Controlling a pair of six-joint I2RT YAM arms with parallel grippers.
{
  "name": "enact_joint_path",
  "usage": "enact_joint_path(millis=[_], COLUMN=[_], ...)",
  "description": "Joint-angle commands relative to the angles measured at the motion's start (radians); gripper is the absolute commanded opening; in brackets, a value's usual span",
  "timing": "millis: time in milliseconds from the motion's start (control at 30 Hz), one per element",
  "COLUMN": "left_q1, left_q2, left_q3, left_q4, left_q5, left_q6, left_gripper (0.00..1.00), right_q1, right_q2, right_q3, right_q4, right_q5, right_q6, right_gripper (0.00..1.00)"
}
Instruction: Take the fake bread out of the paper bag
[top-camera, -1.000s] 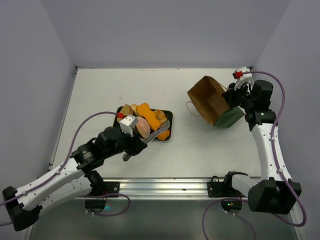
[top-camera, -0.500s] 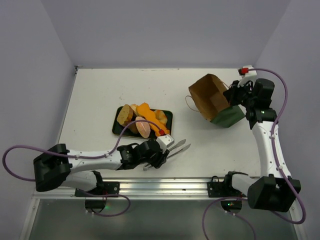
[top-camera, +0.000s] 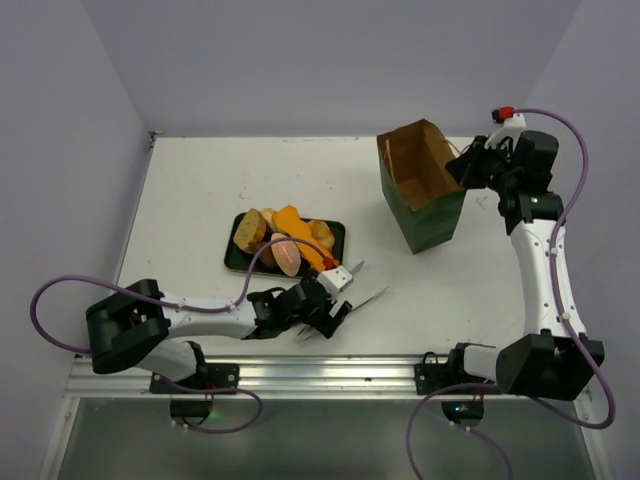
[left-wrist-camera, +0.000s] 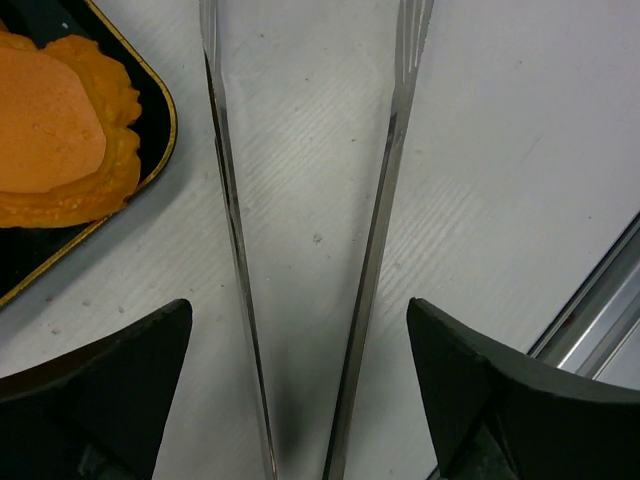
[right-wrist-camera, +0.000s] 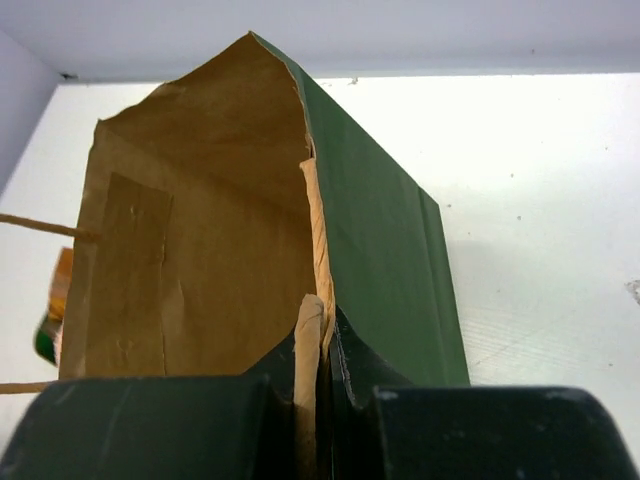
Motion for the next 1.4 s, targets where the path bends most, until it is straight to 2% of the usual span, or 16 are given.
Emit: enact_joint_path(millis=[0, 100, 300, 467, 667, 733, 867, 933, 967, 1133, 1200, 1233, 1367], left_q1=[-0.006, -0.004, -0.006, -0.004, -0.004, -0.003, -0.004, -0.003, -0.003, -0.003, -0.003, -0.003, -0.004], left_q2=[-0.034, -0.078, -0.299, -0.442, -0.588, -0.635, -0.695, -0.720, -0.724, -0.741, -0.752, -0.757, -0.787], left_q3=[-0.014, -0.018, 0.032, 0.088, 0.042, 0.031, 0.048, 0.057, 0.066, 0.094, 0.106, 0.109, 0.134], left_q4=[0.073, 0.066, -0.068, -0.269, -0.344, -0.367, -0.416, -0.437, -0.442, -0.493, -0.508, -0.517, -0.543], left_q5=[-0.004, 0.016, -0.018, -0.082, -0.145, -0.164, -0.206, -0.223, -0.228, -0.271, -0.286, -0.294, -0.325], left_q6=[0.003, 0.000, 0.006, 0.019, -0.016, -0.029, -0.033, -0.023, -0.018, 0.002, 0.007, 0.010, 0.022], left_gripper=[0.94, 1.00, 0.99, 1.00, 0.99, 1.00, 1.00, 0.99, 1.00, 1.00, 0.99, 1.00, 1.00], right_q1=[-0.003, -0.005, -0.005, -0.005, -0.031, -0.041, -0.049, -0.052, -0.052, -0.066, -0.065, -0.066, -0.065], right_q2=[0.030, 0.039, 0.079, 0.102, 0.096, 0.095, 0.084, 0.069, 0.062, 0.013, -0.008, -0.029, -0.057], right_q3=[0.115, 0.133, 0.094, 0.052, 0.037, 0.031, 0.018, 0.015, 0.015, 0.031, 0.054, 0.077, 0.178], right_q4=[-0.038, -0.043, -0.012, 0.005, 0.006, 0.005, -0.012, -0.012, -0.010, -0.018, -0.036, -0.044, -0.145], right_q5=[0.027, 0.087, 0.124, 0.151, 0.194, 0.225, 0.280, 0.307, 0.315, 0.355, 0.363, 0.366, 0.397], right_q6=[0.140, 0.195, 0.232, 0.218, 0.223, 0.207, 0.152, 0.126, 0.118, 0.082, 0.054, 0.040, -0.055], right_gripper=[0.00, 0.00, 0.00, 0.00, 0.01, 0.08, 0.38, 0.48, 0.56, 0.71, 0.87, 0.99, 0.99])
